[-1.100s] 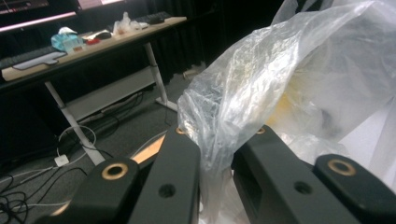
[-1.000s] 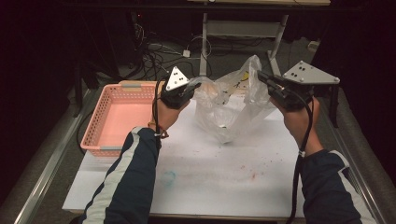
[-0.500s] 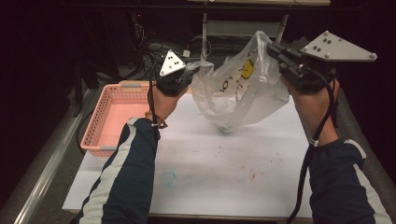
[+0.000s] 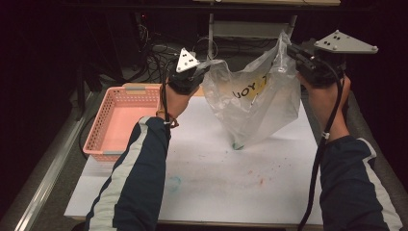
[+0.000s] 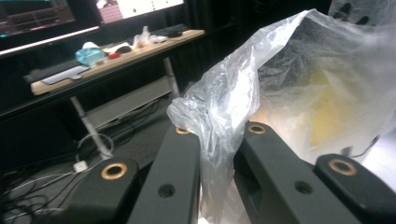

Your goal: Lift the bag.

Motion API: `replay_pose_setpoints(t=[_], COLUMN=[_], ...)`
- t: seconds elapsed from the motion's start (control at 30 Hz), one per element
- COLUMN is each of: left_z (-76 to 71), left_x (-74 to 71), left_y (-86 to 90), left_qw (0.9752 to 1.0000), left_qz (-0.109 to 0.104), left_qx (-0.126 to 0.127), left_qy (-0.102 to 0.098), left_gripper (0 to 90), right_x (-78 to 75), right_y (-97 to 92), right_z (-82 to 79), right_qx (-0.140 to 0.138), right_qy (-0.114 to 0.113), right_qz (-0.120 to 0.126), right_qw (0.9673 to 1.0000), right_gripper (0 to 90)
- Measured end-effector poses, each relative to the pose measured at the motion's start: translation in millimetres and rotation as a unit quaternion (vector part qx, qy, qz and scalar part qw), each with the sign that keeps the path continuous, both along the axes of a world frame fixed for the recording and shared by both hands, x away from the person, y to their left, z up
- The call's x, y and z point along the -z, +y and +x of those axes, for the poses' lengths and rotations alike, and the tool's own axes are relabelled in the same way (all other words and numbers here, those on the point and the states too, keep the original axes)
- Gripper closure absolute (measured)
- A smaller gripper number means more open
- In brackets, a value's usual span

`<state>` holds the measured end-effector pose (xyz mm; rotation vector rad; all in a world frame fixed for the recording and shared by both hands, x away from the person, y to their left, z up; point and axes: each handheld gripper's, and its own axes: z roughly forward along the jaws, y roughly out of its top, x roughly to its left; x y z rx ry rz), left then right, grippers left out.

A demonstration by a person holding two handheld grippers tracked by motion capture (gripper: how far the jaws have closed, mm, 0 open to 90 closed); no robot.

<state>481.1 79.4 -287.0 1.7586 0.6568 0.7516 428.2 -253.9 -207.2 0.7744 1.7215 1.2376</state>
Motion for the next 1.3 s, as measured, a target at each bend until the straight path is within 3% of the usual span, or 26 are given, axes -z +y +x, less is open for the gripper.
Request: replay_pose_setpoints(t=[0.13, 0.43, 0.57, 0.7, 0.77, 0.97, 1.07, 1.17, 1.27, 1.3], left_z=[6.2, 4.9, 6.5, 11.0, 12.5, 10.6, 6.5, 4.3, 2.8, 2.3], left_x=[-6.3, -42.7, -41.3, -31.8, -28.6, -29.9, -29.4, -22.7, -14.8, -11.7], left_y=[8.1, 30.0, 27.9, 22.7, 19.9, 21.4, 25.4, 32.2, 39.7, 40.5], left_qw=[0.9997, 0.9979, 0.9986, 0.9991, 0.9993, 0.9992, 0.9985, 0.9986, 0.9986, 0.9985], left_qz=[0.013, -0.011, -0.004, -0.004, 0.000, -0.013, 0.005, 0.010, -0.011, -0.015], left_qx=[-0.019, -0.047, -0.044, -0.040, -0.037, -0.037, -0.050, -0.041, -0.030, -0.029], left_qy=[-0.006, -0.042, -0.031, -0.008, -0.001, 0.009, 0.022, 0.031, 0.042, 0.045], left_gripper=[87.6, 87.6, 87.3, 73.6, 62.3, 31.5, 28.9, 25.0, 22.1, 22.1], right_x=[22.4, 42.4, 50.5, 60.3, 64.0, 68.5, 68.1, 67.9, 69.1, 69.6], right_y=[-12.7, -26.6, -23.5, -21.7, -22.2, -32.2, -37.8, -44.7, -48.9, -49.9], right_z=[17.4, 35.2, 39.2, 43.5, 45.2, 48.8, 48.6, 48.0, 48.9, 49.3], right_qx=[0.020, 0.034, 0.033, 0.035, 0.037, 0.057, 0.070, 0.080, 0.086, 0.088], right_qy=[0.029, 0.056, 0.067, 0.079, 0.083, 0.090, 0.087, 0.087, 0.090, 0.092], right_qz=[0.010, 0.021, 0.016, 0.012, 0.011, 0.013, 0.008, 0.009, 0.014, 0.017], right_qw=[0.9993, 0.9976, 0.9971, 0.9962, 0.9958, 0.9942, 0.9937, 0.9930, 0.9921, 0.9917], right_gripper=[90.0, 90.0, 89.9, 89.9, 89.8, 89.7, 89.7, 89.7, 87.3, 81.3])
